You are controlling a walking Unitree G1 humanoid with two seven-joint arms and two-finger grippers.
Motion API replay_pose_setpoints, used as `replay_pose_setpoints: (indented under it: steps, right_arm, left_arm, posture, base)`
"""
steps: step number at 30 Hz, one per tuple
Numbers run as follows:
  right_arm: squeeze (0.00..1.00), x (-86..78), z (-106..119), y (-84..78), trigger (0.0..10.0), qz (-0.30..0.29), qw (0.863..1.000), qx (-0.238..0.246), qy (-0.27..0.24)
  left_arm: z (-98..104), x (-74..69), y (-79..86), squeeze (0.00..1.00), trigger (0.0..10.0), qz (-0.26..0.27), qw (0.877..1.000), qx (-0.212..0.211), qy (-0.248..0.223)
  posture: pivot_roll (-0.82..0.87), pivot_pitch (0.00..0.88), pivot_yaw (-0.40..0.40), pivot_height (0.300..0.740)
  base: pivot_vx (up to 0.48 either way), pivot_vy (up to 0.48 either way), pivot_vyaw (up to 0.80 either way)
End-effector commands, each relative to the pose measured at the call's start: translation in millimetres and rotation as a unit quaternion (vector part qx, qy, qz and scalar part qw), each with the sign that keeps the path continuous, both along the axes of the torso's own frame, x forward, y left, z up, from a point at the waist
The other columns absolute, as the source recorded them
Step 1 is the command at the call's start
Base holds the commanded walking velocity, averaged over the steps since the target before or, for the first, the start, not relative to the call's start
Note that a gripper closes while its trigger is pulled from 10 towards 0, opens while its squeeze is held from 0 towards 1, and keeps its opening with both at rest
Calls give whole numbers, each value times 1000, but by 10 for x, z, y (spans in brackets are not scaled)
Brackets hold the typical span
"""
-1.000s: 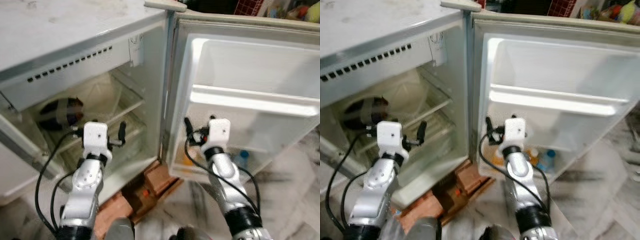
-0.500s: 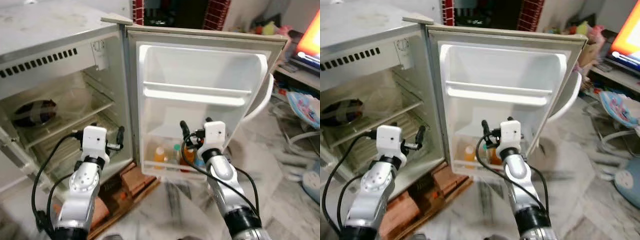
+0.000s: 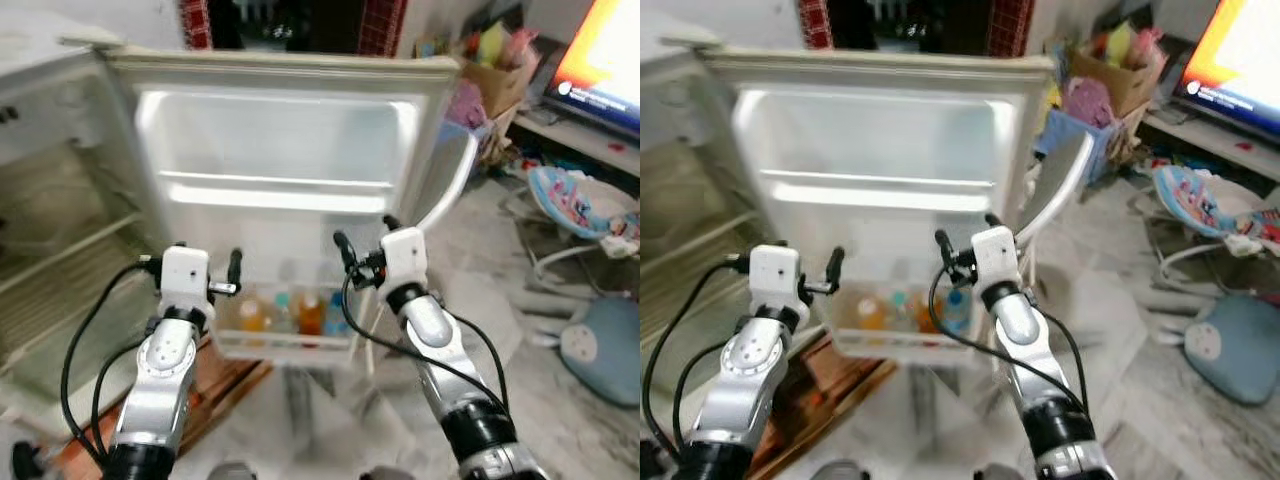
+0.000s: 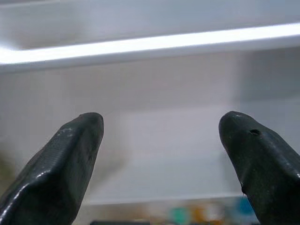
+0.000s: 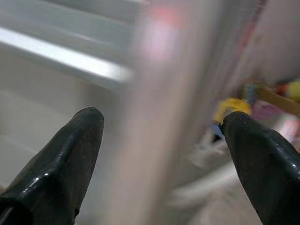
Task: Restocking fridge
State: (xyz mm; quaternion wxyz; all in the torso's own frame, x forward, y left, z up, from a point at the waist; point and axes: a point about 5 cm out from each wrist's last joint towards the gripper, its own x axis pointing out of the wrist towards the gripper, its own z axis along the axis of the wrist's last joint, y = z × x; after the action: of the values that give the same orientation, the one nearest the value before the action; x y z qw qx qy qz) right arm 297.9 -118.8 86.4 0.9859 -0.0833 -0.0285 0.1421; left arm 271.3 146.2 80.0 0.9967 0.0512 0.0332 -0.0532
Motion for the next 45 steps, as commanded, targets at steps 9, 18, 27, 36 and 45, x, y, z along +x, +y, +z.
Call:
replay_pose_setpoints:
  steps: [9, 18, 27, 36, 45]
  right_arm:
    - [0, -35, 99, 156, 10000, 74, 997, 34, -13]
    - [0, -33, 91, 150, 10000, 79, 996, 33, -12]
    - [0, -31, 94, 151, 10000, 89, 995, 28, -16]
    - [0, -69, 57, 202, 10000, 148, 989, 24, -3]
    - [0, 69, 125, 28, 10000, 146, 989, -15, -20]
  left_arm:
    - [23, 21, 81, 0, 10000, 7, 1000, 14, -8]
    - [-5, -10, 60, 0, 10000, 10, 1000, 16, -5]
    - [-48, -52, 51, 0, 10000, 16, 1000, 13, 7]
    - [-92, -111, 53, 0, 10000, 14, 1000, 8, 18]
    - [-154, -180, 97, 0, 10000, 29, 999, 8, 38]
  posture:
    - [118, 0, -19, 740]
    - [120, 0, -21, 740]
    - [125, 0, -20, 740]
    - [129, 0, -18, 740]
    - [131, 0, -16, 740]
  base:
    - [312, -361, 267]
    - [274, -391, 800]
    - [54, -435, 800]
    - [0, -143, 750]
    - [0, 0, 524]
